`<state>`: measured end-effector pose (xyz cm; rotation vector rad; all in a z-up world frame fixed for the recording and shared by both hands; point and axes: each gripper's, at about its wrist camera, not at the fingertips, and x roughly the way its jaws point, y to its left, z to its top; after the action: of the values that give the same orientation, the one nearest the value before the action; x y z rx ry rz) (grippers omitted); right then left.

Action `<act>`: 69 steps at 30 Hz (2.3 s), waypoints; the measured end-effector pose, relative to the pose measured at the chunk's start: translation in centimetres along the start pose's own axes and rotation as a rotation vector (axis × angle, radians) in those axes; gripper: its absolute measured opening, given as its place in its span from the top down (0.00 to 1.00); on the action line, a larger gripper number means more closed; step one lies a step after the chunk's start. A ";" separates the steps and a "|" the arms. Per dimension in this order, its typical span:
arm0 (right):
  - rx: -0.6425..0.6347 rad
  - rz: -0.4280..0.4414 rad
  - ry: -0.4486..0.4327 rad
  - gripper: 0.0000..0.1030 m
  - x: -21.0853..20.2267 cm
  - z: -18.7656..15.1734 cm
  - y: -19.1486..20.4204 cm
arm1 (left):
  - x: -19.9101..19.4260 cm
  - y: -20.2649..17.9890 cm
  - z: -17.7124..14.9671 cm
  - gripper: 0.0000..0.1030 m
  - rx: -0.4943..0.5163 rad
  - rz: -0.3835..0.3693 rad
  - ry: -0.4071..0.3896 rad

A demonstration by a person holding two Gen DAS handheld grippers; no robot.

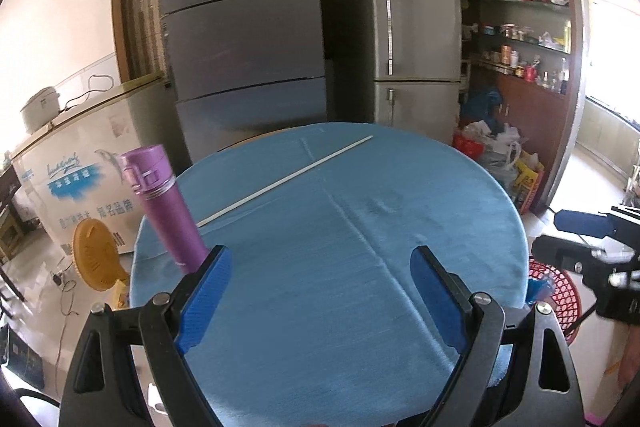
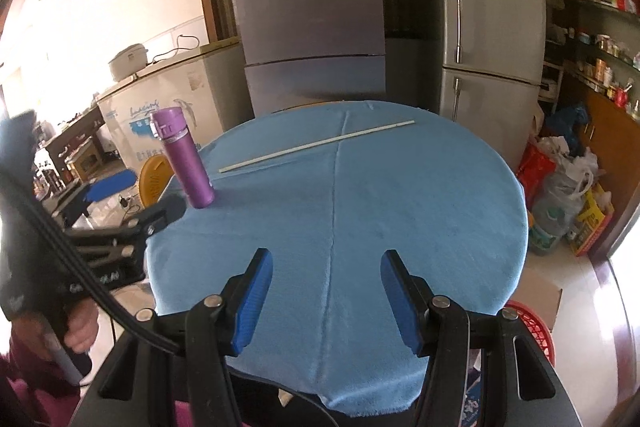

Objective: Collect trash

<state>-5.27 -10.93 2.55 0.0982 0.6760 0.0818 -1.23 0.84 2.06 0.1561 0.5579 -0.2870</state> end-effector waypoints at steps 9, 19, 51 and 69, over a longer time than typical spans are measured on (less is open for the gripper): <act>0.073 0.031 -0.016 0.41 1.6 1.1 0.9 | 0.0 2.4 -0.8 0.12 -0.041 0.061 0.028; 0.055 -0.033 0.007 0.41 3.2 0.0 3.1 | -0.3 3.3 -1.0 0.12 -0.048 0.081 0.034; 0.115 -0.013 0.024 0.41 3.9 -0.9 2.4 | -0.4 2.8 -1.0 0.12 -0.038 0.096 0.051; 0.112 -0.024 0.024 0.41 4.0 -1.1 2.6 | 0.0 3.1 -1.1 0.12 -0.051 0.095 0.075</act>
<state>-3.00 -7.84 -0.51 0.1968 0.7050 0.0225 -0.80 3.99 1.31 0.1440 0.6300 -0.1754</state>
